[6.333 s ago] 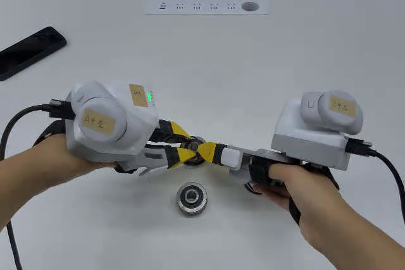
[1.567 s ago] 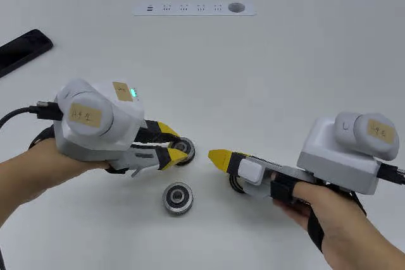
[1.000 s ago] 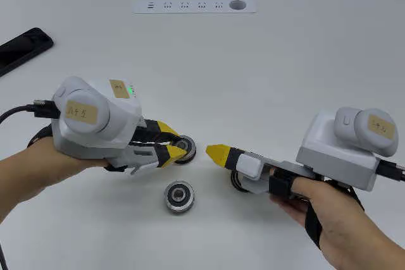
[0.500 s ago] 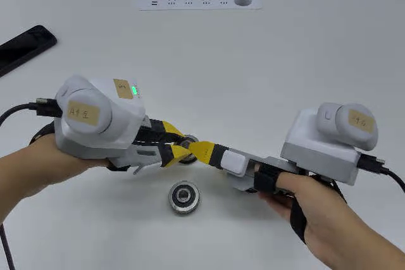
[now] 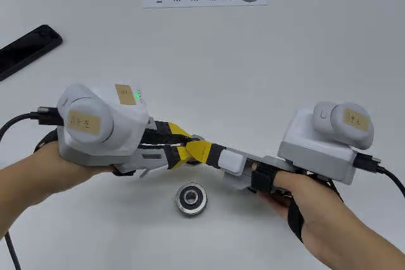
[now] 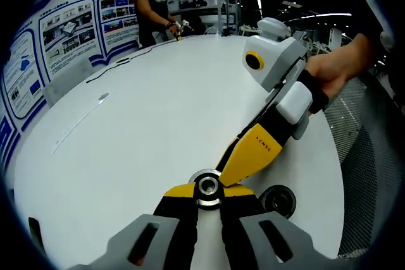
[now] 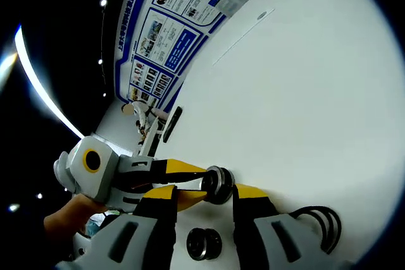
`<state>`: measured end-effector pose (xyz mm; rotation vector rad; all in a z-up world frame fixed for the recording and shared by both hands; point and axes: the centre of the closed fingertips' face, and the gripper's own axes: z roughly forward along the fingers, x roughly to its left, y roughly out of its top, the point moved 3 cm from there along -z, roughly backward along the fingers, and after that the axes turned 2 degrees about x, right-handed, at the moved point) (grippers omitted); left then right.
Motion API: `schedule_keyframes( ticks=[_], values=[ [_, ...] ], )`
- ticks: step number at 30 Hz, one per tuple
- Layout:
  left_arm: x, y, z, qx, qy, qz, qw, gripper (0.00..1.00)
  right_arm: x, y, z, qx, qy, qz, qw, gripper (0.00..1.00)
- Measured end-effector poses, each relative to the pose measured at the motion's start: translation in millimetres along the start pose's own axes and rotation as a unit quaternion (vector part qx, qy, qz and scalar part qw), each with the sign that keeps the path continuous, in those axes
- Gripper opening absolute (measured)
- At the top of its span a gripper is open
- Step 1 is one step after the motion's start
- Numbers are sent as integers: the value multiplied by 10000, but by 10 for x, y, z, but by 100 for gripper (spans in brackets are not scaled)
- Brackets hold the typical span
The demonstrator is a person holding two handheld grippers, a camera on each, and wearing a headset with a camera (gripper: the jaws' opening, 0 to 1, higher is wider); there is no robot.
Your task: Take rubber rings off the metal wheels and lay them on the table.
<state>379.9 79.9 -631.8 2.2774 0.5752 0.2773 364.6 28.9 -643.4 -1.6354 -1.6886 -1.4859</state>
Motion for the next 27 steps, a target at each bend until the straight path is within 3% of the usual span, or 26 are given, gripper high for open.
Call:
schedule_keyframes(
  ticks=[16,27],
  values=[
    [1,-22,34,-13,-1,4,10000,12,44,-15,-11,38,162,134,9998,35],
    [-10,-39,28,-10,4,14,10000,12,53,-4,-66,-74,292,309,9991,33]
  ],
)
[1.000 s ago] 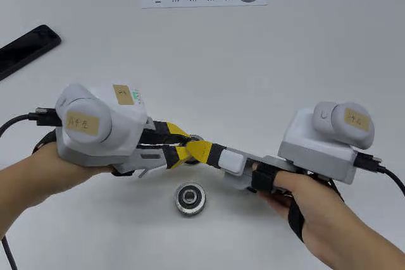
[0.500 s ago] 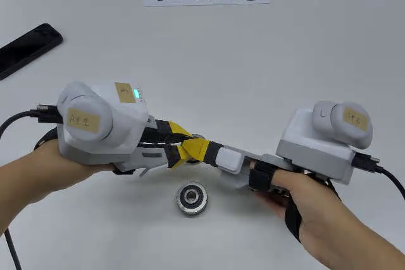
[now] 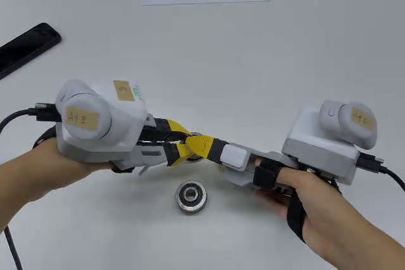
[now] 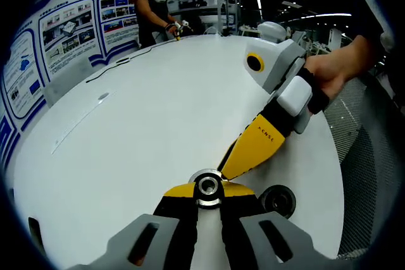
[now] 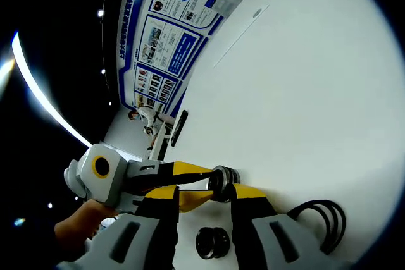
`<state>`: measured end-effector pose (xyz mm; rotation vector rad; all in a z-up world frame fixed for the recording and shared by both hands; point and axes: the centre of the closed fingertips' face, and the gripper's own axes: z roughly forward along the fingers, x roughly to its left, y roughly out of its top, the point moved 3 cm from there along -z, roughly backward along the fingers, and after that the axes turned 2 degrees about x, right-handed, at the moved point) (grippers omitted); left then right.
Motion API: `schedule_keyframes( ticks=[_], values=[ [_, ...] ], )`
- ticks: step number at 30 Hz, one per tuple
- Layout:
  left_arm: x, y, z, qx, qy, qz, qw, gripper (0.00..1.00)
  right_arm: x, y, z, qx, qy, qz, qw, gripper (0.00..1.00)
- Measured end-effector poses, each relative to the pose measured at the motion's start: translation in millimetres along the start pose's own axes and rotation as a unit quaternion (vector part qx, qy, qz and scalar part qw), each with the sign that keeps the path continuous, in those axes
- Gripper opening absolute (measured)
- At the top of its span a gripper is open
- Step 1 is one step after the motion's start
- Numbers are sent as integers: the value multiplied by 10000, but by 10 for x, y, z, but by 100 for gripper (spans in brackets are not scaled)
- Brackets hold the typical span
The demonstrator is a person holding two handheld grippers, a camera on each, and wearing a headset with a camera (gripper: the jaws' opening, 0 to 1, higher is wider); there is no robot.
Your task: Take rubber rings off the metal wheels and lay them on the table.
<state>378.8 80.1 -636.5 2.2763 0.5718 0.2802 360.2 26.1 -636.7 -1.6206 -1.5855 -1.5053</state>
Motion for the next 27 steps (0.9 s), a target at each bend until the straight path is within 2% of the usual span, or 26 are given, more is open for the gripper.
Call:
schedule_keyframes(
  ticks=[6,13,18,27],
  values=[
    [-14,-1,-7,-5,1,0,10000,12,0,17,-6,-20,18,15,10000,30],
    [-17,-9,-14,1,3,6,10000,12,-162,16,-2,36,-247,164,9996,9],
    [-31,-3,-21,-4,-2,11,10000,12,-209,30,3,113,-238,219,9994,4],
    [-25,-16,-27,-13,-9,7,10000,12,-226,47,3,137,-148,358,9992,2]
  ],
)
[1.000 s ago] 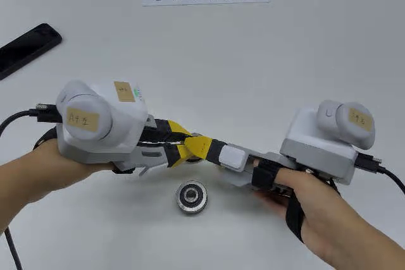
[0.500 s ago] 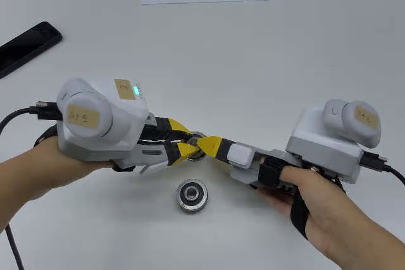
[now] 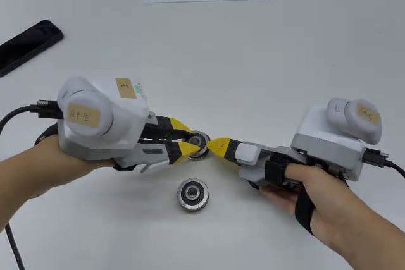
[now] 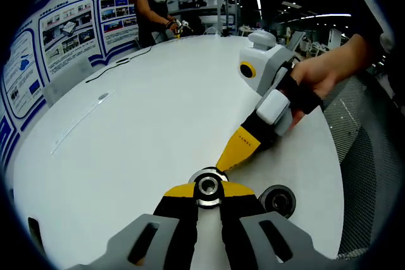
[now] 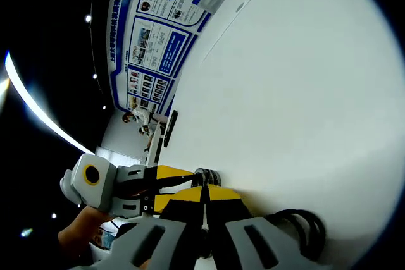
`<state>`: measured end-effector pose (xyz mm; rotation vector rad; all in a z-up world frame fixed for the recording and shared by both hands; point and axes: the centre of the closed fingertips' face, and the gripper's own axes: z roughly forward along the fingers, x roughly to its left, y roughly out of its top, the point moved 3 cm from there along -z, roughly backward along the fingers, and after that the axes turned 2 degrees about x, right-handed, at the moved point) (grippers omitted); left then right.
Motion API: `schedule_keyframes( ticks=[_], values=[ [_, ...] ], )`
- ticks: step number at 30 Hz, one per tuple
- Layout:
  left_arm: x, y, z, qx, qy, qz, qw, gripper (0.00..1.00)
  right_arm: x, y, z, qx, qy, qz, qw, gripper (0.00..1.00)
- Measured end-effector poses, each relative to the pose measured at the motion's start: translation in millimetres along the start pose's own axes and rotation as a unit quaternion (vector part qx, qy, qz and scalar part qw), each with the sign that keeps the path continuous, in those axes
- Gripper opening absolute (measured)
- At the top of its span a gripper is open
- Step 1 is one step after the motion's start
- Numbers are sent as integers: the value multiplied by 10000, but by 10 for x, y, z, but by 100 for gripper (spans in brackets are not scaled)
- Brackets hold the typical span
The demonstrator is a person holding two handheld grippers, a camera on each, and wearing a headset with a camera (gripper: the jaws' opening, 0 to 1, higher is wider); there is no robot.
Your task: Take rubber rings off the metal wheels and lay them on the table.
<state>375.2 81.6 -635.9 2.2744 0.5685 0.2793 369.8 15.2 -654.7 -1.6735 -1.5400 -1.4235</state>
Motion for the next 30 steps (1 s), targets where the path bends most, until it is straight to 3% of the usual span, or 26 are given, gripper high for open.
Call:
schedule_keyframes(
  ticks=[10,30],
  values=[
    [-4,1,-1,14,2,18,10000,12,10,-2,-6,-14,-68,-65,10000,1],
    [-26,26,-1,85,-40,132,9999,12,89,-17,1,-34,-242,-756,9968,0]
  ],
)
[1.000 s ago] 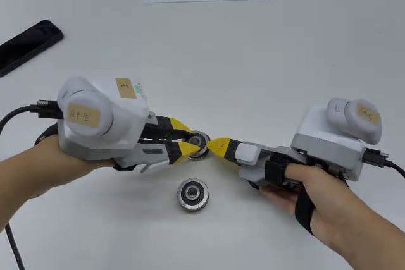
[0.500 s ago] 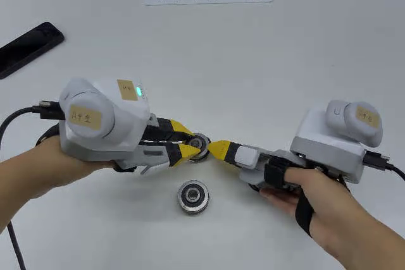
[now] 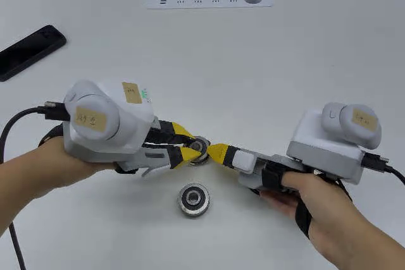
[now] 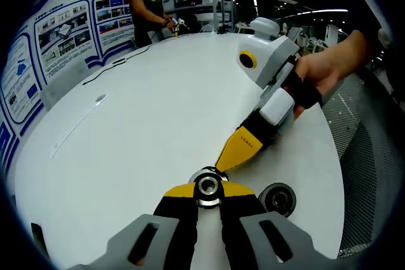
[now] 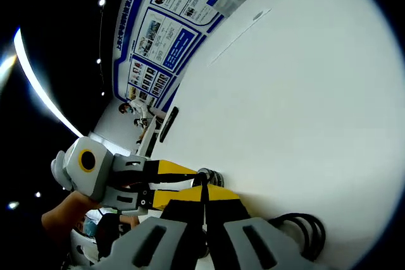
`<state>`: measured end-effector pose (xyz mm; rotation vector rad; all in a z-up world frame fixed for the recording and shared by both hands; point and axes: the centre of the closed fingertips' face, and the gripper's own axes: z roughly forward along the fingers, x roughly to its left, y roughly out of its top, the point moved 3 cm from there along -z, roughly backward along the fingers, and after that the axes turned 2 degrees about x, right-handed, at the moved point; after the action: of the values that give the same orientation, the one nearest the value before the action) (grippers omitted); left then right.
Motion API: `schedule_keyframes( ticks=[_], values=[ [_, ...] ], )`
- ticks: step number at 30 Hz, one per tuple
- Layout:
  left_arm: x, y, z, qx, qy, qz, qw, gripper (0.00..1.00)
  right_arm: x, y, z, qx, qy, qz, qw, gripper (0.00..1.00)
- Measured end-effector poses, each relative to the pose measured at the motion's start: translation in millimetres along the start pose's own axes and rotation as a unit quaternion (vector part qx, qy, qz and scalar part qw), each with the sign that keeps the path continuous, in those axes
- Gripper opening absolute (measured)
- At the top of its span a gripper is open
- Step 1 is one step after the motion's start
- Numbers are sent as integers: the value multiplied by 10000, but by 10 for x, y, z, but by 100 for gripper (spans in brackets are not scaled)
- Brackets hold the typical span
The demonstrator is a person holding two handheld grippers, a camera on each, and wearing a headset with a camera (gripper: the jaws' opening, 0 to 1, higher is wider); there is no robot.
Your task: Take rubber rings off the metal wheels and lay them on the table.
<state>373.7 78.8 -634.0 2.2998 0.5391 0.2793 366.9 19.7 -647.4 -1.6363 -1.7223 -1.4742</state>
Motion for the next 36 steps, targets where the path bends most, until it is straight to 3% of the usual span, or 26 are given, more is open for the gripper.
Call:
schedule_keyframes(
  ticks=[18,36],
  values=[
    [-5,1,2,31,-4,10,10000,12,67,11,11,98,-247,-899,9956,0],
    [-7,-3,-2,45,-3,8,10000,12,92,17,21,150,-371,-1411,9892,0]
  ],
)
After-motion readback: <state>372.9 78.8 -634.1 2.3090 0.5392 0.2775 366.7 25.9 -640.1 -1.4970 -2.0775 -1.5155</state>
